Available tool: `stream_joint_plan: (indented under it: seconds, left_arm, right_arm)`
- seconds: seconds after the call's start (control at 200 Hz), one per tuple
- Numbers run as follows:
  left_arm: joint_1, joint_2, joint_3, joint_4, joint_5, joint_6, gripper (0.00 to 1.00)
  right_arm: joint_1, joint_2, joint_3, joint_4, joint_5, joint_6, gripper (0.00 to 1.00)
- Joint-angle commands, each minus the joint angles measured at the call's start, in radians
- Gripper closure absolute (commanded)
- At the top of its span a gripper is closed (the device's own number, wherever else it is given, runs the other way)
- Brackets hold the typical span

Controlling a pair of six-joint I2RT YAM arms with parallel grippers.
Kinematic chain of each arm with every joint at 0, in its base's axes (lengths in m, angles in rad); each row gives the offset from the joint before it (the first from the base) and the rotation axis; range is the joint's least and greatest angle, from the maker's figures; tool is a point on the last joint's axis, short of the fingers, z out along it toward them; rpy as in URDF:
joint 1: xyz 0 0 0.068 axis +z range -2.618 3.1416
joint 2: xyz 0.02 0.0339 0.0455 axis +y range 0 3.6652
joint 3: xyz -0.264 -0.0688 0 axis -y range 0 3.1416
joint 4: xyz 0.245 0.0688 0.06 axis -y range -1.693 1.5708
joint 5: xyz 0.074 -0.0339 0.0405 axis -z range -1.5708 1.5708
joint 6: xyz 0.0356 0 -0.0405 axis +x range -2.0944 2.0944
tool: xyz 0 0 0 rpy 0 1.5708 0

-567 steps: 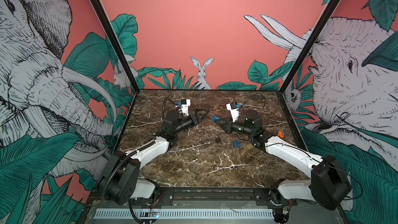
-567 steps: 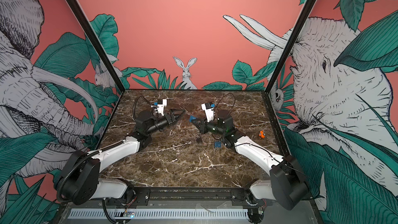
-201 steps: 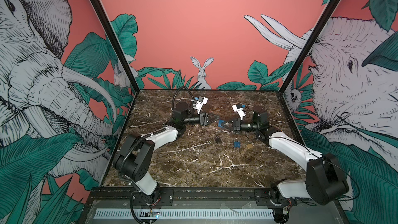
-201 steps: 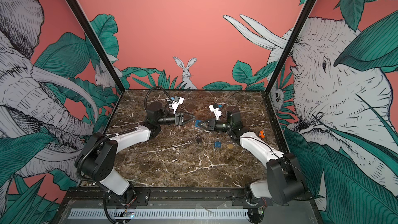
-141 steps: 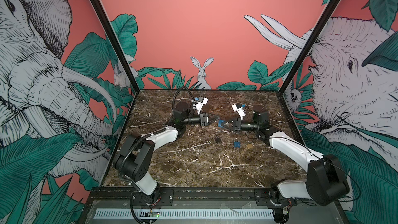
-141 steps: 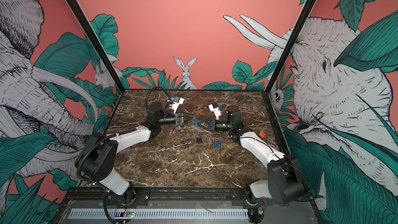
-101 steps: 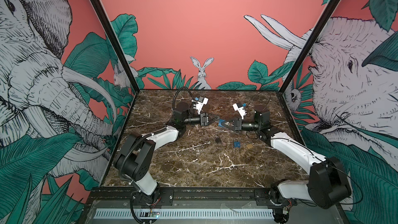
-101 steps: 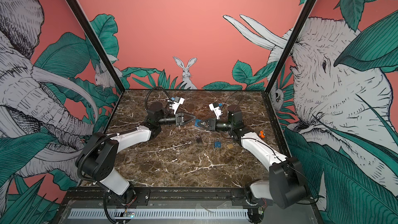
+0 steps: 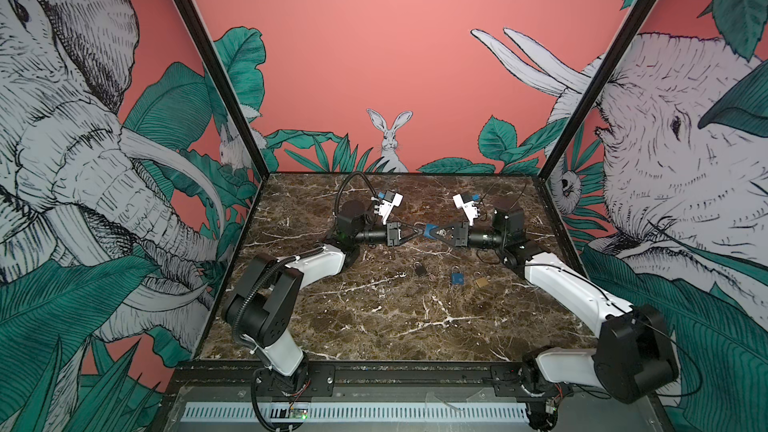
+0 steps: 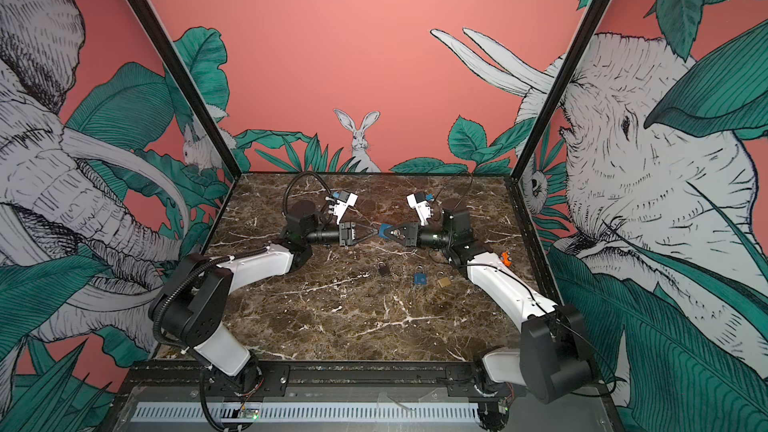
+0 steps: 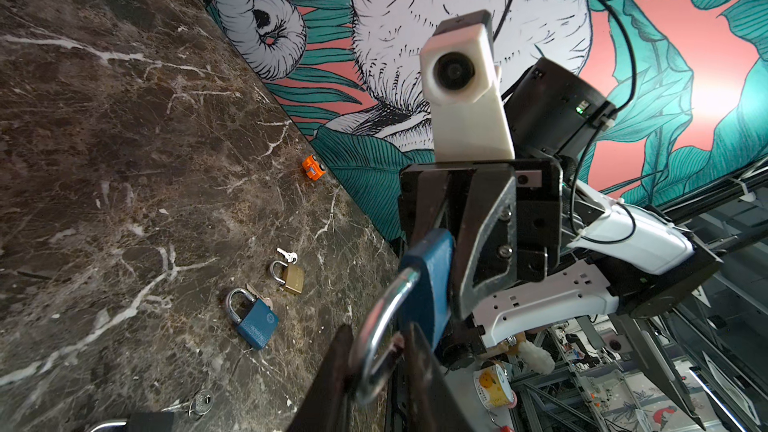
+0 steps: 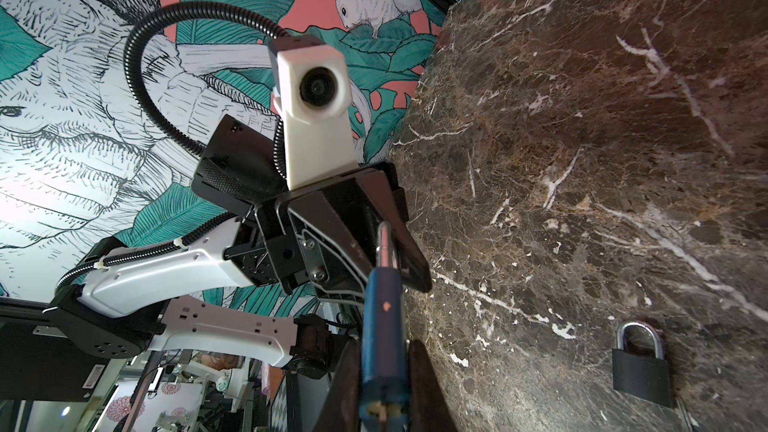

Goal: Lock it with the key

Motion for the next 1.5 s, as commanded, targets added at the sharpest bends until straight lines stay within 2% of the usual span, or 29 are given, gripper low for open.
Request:
stream_joint_plan:
  seconds: [0.0,0.345,0.89,1.21,1.385,1.435,1.49]
  left_arm:
    - [-0.005,-0.054,-0.015,-0.003,0.018,0.018,0.76]
    - [-0.005,-0.085,-0.010,-0.030,0.011,0.027,0.76]
    - [-0.005,-0.088,-0.034,-0.043,-0.016,0.035,0.77]
    - [-0.004,-0.084,-0.040,-0.024,-0.030,0.017,0.85]
    - [-0.005,-0.073,-0.052,0.079,-0.015,-0.059,0.92]
    - [-0.004,-0.068,-0.054,0.119,-0.005,-0.092,1.00]
    - [-0.005,-0.061,-0.059,0.186,0.006,-0.140,1.00]
  right_arm:
    - [-0.007,-0.020,0.028,0.044,-0.024,-0.028,1.00]
    - [-0.009,-0.025,0.029,-0.067,-0.026,-0.100,1.00]
    - [-0.023,-0.057,0.011,-0.098,-0.031,-0.147,1.00]
    - [-0.028,-0.062,-0.003,-0.081,-0.039,-0.145,1.00]
    - [-0.028,-0.054,-0.012,-0.057,-0.046,-0.144,1.00]
    - [-0.028,-0.052,-0.012,-0.057,-0.045,-0.148,1.00]
    - [-0.028,-0.047,-0.012,-0.057,-0.044,-0.154,1.00]
